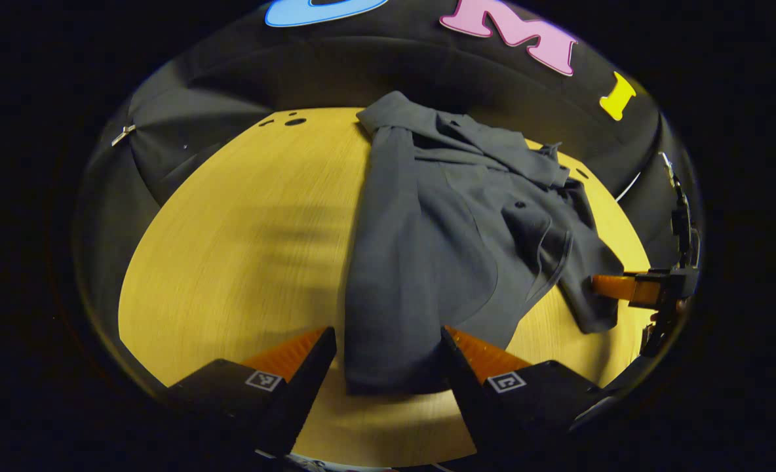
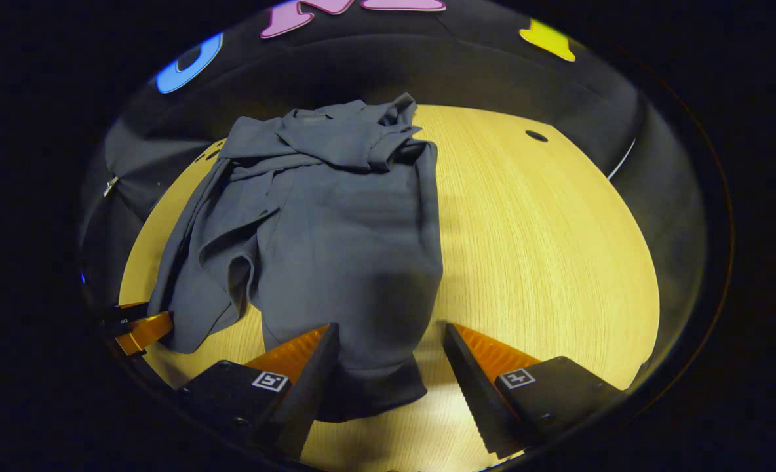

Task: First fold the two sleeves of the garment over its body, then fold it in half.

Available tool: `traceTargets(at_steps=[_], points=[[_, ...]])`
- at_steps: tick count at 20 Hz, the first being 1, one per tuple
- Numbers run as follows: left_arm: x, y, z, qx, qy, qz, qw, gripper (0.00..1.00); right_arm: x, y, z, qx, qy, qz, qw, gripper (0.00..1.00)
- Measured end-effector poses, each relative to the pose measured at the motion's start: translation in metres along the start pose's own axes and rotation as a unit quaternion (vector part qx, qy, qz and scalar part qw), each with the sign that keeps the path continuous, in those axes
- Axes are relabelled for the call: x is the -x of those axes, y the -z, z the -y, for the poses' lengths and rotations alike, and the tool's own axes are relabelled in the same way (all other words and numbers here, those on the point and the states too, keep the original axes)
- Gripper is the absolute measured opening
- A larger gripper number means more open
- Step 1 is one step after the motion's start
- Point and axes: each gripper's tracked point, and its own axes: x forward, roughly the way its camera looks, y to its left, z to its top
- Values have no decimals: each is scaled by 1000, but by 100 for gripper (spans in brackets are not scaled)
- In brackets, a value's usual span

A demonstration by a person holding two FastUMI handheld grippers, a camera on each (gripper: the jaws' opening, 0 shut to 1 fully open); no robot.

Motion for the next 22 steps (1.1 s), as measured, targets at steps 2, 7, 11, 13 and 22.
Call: traceTargets(at_steps=[2, 7, 11, 13, 22], points=[[-2, 5, 1, -22, -17, -5, 1000, 98, 0, 0, 1, 1, 7, 0, 1000, 100], [-3, 3, 13, -24, -10, 4, 1000, 84, -2, 0, -17, -5, 0, -1, 1000, 68], [-5, 2, 23, -27, 11, 17, 999, 47, -3, 3, -34, -12, -19, -5, 1000, 14], [-6, 2, 26, -20, 19, 17, 999, 25, -1, 0, -35, -14, -39, -8, 999, 10], [10, -24, 24, 16, 45, 39, 998, 6, 3, -13, -40, 25, -60, -6, 998, 6]])
